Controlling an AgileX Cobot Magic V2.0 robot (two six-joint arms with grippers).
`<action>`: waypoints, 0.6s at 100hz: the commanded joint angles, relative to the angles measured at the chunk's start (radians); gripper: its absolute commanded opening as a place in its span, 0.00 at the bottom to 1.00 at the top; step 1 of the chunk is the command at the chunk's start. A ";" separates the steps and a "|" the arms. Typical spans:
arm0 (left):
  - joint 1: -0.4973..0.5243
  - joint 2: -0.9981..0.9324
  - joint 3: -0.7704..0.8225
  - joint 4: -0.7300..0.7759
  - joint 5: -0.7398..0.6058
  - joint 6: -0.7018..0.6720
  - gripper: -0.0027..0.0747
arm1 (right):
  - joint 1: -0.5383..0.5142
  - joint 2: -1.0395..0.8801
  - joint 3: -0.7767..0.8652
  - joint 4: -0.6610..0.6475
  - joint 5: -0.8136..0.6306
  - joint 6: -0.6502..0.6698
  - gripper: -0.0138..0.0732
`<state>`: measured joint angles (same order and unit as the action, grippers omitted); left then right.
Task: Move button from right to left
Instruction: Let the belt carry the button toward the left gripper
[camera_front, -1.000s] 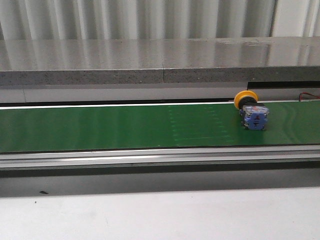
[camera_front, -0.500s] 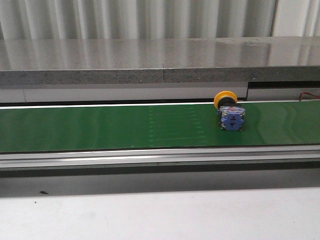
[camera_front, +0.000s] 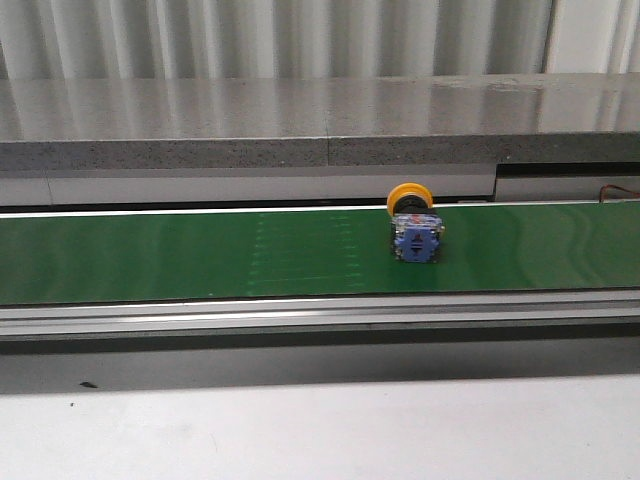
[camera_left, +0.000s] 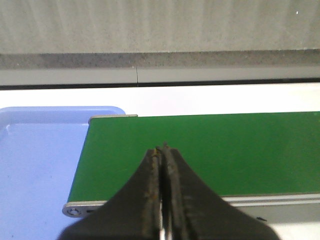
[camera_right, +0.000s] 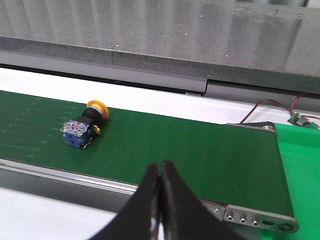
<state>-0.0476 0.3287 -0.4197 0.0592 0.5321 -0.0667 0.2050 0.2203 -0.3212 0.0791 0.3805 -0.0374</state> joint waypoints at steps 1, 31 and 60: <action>-0.007 0.098 -0.092 -0.011 0.003 -0.008 0.01 | 0.000 0.008 -0.028 -0.001 -0.080 -0.010 0.08; -0.007 0.308 -0.225 -0.035 0.150 -0.008 0.56 | 0.000 0.008 -0.028 -0.001 -0.080 -0.010 0.08; -0.007 0.348 -0.238 -0.035 0.150 -0.008 0.86 | 0.000 0.008 -0.028 -0.001 -0.080 -0.010 0.08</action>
<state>-0.0476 0.6714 -0.6216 0.0342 0.7380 -0.0667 0.2050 0.2203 -0.3212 0.0791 0.3805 -0.0374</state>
